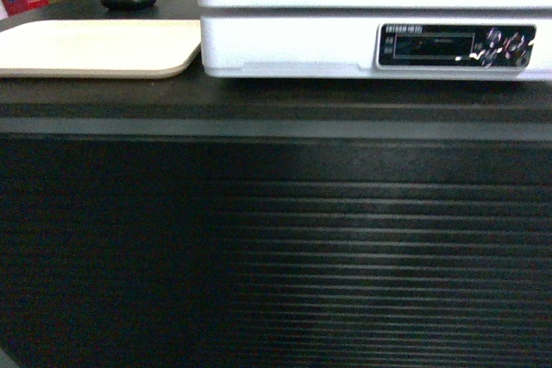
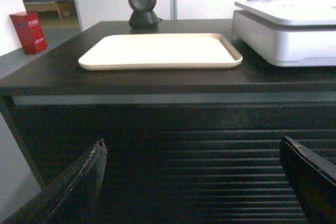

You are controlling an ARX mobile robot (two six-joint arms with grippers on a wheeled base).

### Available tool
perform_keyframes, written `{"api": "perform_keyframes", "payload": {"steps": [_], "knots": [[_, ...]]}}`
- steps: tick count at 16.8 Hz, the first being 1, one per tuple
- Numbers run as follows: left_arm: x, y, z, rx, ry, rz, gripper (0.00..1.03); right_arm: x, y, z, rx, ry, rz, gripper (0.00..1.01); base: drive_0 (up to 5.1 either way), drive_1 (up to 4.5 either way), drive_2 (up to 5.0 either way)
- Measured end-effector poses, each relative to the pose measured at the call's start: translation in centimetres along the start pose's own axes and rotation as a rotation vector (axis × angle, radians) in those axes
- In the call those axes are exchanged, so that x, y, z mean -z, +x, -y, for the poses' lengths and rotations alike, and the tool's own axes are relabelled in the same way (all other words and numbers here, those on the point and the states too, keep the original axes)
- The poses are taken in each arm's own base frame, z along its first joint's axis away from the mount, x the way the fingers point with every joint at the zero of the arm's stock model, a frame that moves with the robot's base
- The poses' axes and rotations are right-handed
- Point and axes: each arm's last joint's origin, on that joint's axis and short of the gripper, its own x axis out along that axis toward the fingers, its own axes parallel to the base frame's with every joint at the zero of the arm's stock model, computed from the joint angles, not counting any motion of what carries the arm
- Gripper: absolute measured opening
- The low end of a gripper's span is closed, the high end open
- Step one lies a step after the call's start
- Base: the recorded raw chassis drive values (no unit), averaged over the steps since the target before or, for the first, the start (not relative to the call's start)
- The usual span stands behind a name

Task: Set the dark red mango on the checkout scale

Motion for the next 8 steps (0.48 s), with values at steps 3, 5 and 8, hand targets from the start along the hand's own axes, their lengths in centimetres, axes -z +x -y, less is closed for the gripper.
{"api": "perform_keyframes", "payload": {"steps": [3, 5, 8], "knots": [[0.01, 0.0, 0.0, 0.002, 0.0, -0.001, 0.98, 0.0, 0.0, 0.0, 0.0, 0.0, 0.0, 0.98, 0.0, 0.0, 0.0], [0.0, 0.0, 0.0, 0.0, 0.0, 0.0, 0.98, 0.0, 0.0, 0.0, 0.0, 0.0, -0.001, 0.98, 0.0, 0.0, 0.0], [0.0, 0.0, 0.0, 0.001, 0.0, 0.0, 0.98, 0.01, 0.0, 0.0, 0.0, 0.001, -0.001, 0.98, 0.0, 0.0, 0.0]]}}
